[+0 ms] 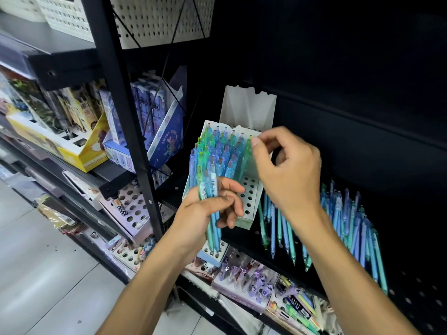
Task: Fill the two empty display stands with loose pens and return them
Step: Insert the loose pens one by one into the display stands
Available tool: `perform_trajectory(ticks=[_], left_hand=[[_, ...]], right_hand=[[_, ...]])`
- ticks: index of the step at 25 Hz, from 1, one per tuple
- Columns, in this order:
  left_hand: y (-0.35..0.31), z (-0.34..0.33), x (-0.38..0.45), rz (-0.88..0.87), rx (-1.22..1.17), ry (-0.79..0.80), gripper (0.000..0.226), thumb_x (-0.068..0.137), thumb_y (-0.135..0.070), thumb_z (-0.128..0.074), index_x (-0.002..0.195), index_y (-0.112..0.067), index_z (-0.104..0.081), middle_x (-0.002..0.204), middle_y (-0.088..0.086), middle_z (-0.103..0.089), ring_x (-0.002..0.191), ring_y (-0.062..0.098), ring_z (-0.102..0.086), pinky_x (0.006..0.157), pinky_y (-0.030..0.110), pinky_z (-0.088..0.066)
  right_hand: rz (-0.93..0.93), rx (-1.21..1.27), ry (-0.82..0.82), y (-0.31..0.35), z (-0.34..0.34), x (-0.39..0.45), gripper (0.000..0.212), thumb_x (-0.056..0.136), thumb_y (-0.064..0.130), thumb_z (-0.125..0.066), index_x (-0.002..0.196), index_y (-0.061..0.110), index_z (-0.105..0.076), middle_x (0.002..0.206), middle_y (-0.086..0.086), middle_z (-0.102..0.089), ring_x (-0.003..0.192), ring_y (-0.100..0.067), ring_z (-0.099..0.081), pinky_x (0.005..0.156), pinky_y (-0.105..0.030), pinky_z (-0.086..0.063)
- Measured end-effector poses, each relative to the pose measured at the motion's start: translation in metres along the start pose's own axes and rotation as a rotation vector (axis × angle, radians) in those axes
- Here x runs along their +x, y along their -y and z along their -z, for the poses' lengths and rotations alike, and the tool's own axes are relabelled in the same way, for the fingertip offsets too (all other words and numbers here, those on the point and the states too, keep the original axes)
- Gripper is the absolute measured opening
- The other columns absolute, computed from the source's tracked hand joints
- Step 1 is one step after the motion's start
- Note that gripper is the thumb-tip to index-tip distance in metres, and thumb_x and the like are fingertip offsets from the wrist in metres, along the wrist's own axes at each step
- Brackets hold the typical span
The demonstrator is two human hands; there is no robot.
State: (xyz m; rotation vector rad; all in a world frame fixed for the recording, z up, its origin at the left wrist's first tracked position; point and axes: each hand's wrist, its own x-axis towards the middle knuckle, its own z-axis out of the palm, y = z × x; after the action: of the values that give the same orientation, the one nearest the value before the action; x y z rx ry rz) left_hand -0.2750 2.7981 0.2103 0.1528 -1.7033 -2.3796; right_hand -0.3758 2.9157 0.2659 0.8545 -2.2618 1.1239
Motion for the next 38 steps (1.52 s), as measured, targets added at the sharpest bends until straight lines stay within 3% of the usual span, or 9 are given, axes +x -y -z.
perform_trajectory(ticks=[2,5,9,11,13,19,24,32,38], left_hand=[[0.001,-0.004,0.001,0.029,-0.02,0.013,0.017,0.076,0.001,-0.054,0.084,-0.007,-0.066,0.069,0.015,-0.063,0.053,0.022,-0.05,0.052,0.028,-0.032],[0.005,-0.011,0.002,0.061,-0.043,0.027,0.026,0.065,0.001,-0.053,0.091,0.006,-0.057,0.069,0.018,-0.065,0.057,0.027,-0.057,0.054,0.03,-0.038],[0.005,-0.001,0.001,-0.039,0.013,0.021,0.048,0.065,0.004,-0.047,0.108,-0.003,-0.068,0.098,0.018,-0.073,0.089,0.027,-0.069,0.075,0.031,-0.054],[0.004,0.007,0.002,-0.126,0.006,-0.109,0.048,0.063,0.007,-0.044,0.102,-0.005,-0.07,0.098,0.015,-0.074,0.09,0.023,-0.068,0.073,0.028,-0.054],[0.003,0.011,0.003,-0.181,-0.019,-0.22,0.045,0.059,0.007,-0.043,0.092,-0.007,-0.069,0.09,0.011,-0.073,0.082,0.019,-0.065,0.064,0.025,-0.05],[0.0,0.007,0.004,-0.19,-0.082,-0.282,0.042,0.055,0.006,-0.043,0.09,-0.005,-0.066,0.08,0.01,-0.067,0.071,0.015,-0.058,0.055,0.022,-0.043],[0.001,0.008,0.004,-0.154,-0.079,-0.253,0.041,0.057,0.006,-0.043,0.089,-0.006,-0.065,0.078,0.011,-0.067,0.067,0.017,-0.057,0.053,0.024,-0.042],[0.006,-0.003,0.006,-0.074,-0.044,-0.202,0.037,0.059,0.002,-0.042,0.079,-0.016,-0.067,0.07,0.012,-0.063,0.055,0.018,-0.05,0.052,0.028,-0.029],[0.004,0.001,0.005,-0.073,-0.054,-0.22,0.037,0.057,0.003,-0.042,0.076,-0.017,-0.067,0.07,0.012,-0.063,0.055,0.018,-0.05,0.05,0.026,-0.031]], right_hand=[[0.018,0.244,0.148,0.011,0.002,-0.013,0.011,0.091,0.028,-0.069,0.094,0.018,-0.075,0.077,0.014,-0.068,0.053,-0.002,-0.055,0.053,-0.017,-0.041],[-0.23,0.508,0.404,0.017,0.001,-0.022,0.01,0.089,0.02,-0.074,0.096,0.013,-0.076,0.065,0.009,-0.067,0.045,-0.005,-0.057,0.047,-0.026,-0.047],[-0.366,0.753,0.003,0.007,0.024,-0.003,0.002,0.088,0.014,-0.071,0.088,0.016,-0.071,0.077,-0.002,-0.07,0.059,-0.01,-0.061,0.05,-0.021,-0.048],[-0.332,0.702,-0.216,-0.005,0.035,0.006,0.003,0.089,0.016,-0.072,0.088,0.017,-0.069,0.078,-0.003,-0.07,0.061,-0.013,-0.063,0.054,-0.025,-0.053],[-0.312,0.616,-0.254,-0.015,0.032,0.005,0.005,0.089,0.016,-0.073,0.088,0.018,-0.068,0.078,-0.001,-0.07,0.064,-0.015,-0.066,0.06,-0.029,-0.058],[-0.316,0.361,-0.044,-0.029,-0.009,-0.021,0.007,0.088,0.024,-0.073,0.092,0.019,-0.07,0.078,0.006,-0.069,0.071,-0.013,-0.069,0.068,-0.033,-0.061],[-0.211,0.147,0.111,-0.028,-0.017,-0.015,0.015,0.086,0.031,-0.076,0.086,0.018,-0.068,0.071,0.014,-0.065,0.069,-0.001,-0.062,0.062,-0.015,-0.053],[-0.137,0.047,0.208,-0.015,-0.004,0.011,0.022,0.085,0.036,-0.075,0.097,0.018,-0.074,0.081,0.008,-0.071,0.071,-0.007,-0.065,0.073,-0.03,-0.057],[-0.076,-0.013,0.232,-0.016,-0.017,-0.009,0.023,0.087,0.03,-0.075,0.096,0.021,-0.056,0.074,0.017,-0.06,0.063,0.002,-0.056,0.067,-0.029,-0.053]])
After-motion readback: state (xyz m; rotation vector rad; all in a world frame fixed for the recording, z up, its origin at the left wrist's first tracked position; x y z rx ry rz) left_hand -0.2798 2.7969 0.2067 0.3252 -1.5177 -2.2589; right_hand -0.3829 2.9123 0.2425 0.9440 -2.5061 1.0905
